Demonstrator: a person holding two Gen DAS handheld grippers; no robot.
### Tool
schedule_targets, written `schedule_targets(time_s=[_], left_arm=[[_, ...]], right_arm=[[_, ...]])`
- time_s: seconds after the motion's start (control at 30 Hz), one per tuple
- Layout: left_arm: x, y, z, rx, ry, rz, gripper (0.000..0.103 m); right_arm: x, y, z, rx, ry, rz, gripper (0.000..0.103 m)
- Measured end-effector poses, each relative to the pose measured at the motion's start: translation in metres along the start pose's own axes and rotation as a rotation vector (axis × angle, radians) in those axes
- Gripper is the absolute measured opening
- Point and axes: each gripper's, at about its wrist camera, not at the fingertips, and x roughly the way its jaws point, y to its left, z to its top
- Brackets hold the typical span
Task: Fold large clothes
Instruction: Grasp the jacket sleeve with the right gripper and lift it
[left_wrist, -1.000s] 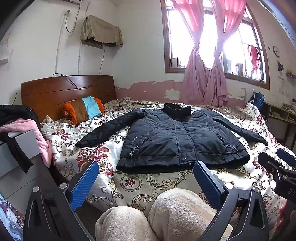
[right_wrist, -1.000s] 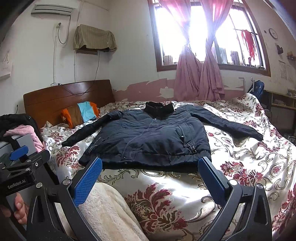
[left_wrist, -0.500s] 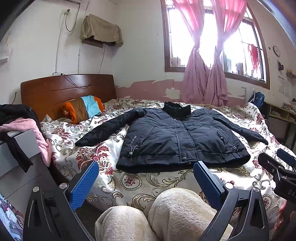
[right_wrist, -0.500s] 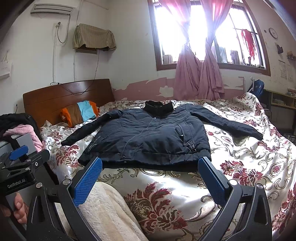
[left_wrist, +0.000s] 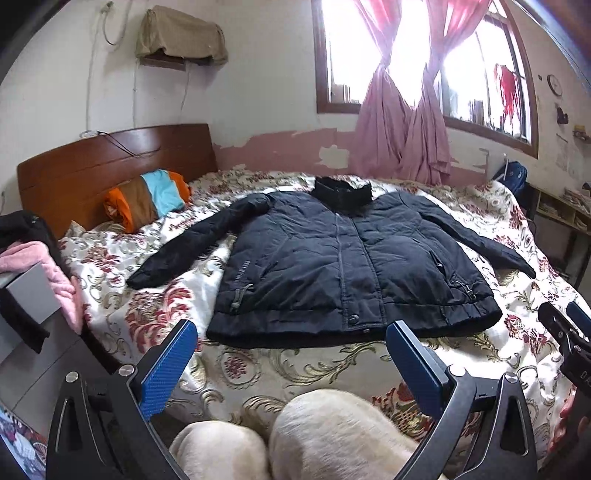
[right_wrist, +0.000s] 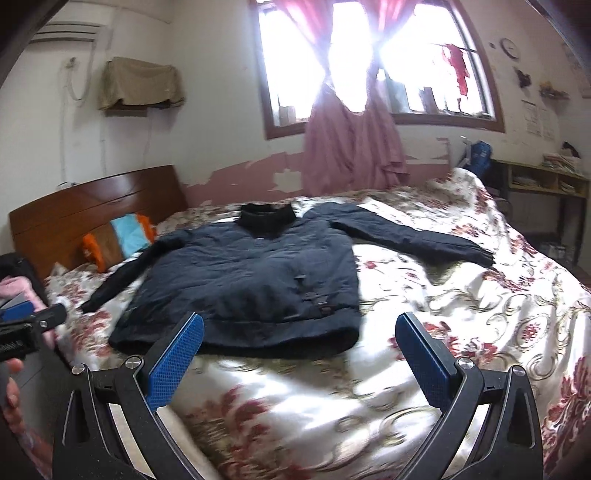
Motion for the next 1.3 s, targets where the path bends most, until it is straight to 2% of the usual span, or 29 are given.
schedule_targets(time_s=[0.17, 0.23, 0.33, 0.47, 0.57, 0.67, 0.83, 0.97, 1.17, 1.23, 1.3], left_arm=[[0.038, -0.027, 0.023, 0.031, 0.061, -0.020, 0.103], [0.054, -0.039, 0.032, 0.050, 0.071, -0.034, 0.103], [0.084, -0.062, 0.049, 0.075, 0.070, -0.069, 0.103], [0.127, -0.091, 0.067, 0.080, 0.090, -0.132, 0.103], [0.157, -0.110, 0.078, 0.077, 0.111, -0.177, 0.103], [0.188, -0.132, 0.089, 0.076, 0.114, -0.208, 0.103], [0.251, -0.179, 0.113, 0.120, 0.123, -0.243, 0.103], [0.296, -0.210, 0.133, 0.097, 0.124, -0.303, 0.103], [0.354, -0.249, 0.155, 0.065, 0.134, -0.383, 0.103], [0.372, -0.255, 0.160, 0.041, 0.151, -0.408, 0.103], [0.393, -0.263, 0.161, 0.005, 0.189, -0.425, 0.103]], right_arm=[[0.036, -0.046, 0.010, 0.037, 0.018, -0.094, 0.102], [0.055, -0.070, 0.017, 0.070, 0.026, -0.139, 0.102], [0.084, -0.105, 0.028, 0.139, 0.069, -0.164, 0.102], [0.124, -0.145, 0.038, 0.247, 0.116, -0.149, 0.102], [0.159, -0.171, 0.046, 0.296, 0.186, -0.126, 0.102], [0.192, -0.197, 0.052, 0.339, 0.223, -0.131, 0.102], [0.264, -0.253, 0.057, 0.491, 0.319, -0.131, 0.102], [0.304, -0.276, 0.060, 0.572, 0.325, -0.088, 0.102], [0.340, -0.297, 0.052, 0.802, 0.290, -0.035, 0.102], [0.351, -0.302, 0.053, 0.860, 0.282, -0.033, 0.099], [0.363, -0.307, 0.052, 0.918, 0.280, -0.037, 0.090]])
